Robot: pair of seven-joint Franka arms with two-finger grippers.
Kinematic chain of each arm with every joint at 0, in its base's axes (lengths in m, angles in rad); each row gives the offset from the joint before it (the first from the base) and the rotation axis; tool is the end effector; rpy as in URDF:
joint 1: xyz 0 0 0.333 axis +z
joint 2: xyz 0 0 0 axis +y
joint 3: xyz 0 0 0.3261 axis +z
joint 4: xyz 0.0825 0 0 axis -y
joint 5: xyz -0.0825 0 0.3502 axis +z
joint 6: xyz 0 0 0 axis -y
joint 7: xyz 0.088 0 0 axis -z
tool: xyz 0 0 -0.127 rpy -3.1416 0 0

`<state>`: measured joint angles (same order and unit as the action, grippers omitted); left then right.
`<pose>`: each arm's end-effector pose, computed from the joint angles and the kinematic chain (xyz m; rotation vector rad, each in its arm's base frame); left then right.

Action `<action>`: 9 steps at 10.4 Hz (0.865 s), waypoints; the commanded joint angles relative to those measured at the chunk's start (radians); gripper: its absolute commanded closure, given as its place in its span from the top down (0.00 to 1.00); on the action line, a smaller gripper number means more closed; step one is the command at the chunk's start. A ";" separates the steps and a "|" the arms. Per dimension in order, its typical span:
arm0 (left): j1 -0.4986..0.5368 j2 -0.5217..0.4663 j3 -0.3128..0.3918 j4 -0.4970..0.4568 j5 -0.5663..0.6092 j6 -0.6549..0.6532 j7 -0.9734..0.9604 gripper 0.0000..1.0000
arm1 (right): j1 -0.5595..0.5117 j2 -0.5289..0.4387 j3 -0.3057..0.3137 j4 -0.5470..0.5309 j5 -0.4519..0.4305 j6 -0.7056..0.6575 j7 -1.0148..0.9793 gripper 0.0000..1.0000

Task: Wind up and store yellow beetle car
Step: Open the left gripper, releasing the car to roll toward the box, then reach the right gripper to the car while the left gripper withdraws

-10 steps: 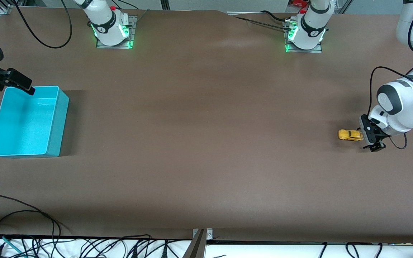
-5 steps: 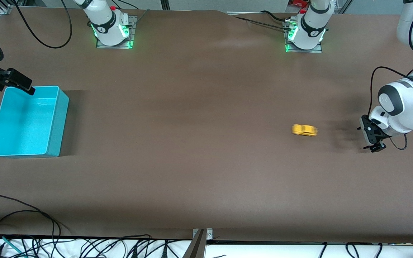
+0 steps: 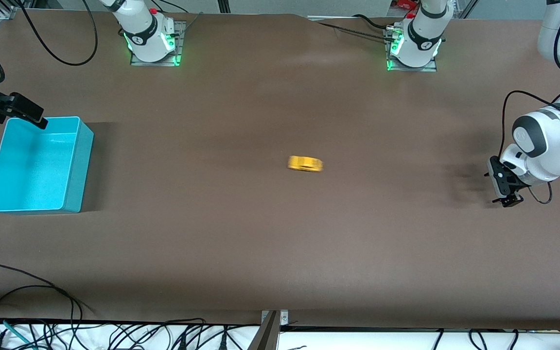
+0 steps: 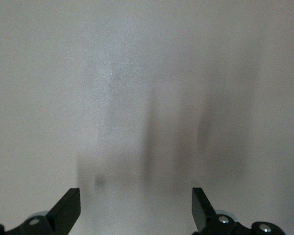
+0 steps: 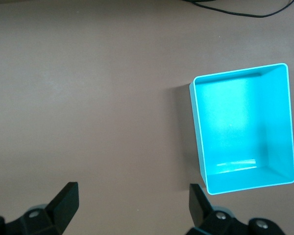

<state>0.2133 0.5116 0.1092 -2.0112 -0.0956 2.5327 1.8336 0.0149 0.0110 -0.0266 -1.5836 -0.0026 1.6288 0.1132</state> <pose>0.5616 0.1856 0.2151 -2.3454 2.0722 -0.0134 0.5304 -0.0064 0.6084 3.1339 -0.1958 0.0539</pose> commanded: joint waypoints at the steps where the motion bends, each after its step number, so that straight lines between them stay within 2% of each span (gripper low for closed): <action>1: -0.014 -0.012 0.007 0.009 -0.036 -0.023 0.032 1.00 | -0.006 0.003 0.005 0.022 0.007 -0.020 -0.004 1.00; 7: -0.014 -0.107 0.009 -0.003 -0.044 -0.023 0.012 1.00 | 0.008 0.004 0.011 0.022 0.025 -0.021 -0.003 1.00; 9: -0.015 -0.134 0.009 -0.006 -0.044 -0.020 0.012 1.00 | 0.010 0.006 0.016 0.021 0.026 -0.061 0.124 1.00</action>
<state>0.2074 0.4194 0.1116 -1.9956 -0.1009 2.5269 1.8306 0.0232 0.0120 -0.0137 -1.5835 0.0064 1.6076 0.1481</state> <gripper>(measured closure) 0.000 0.000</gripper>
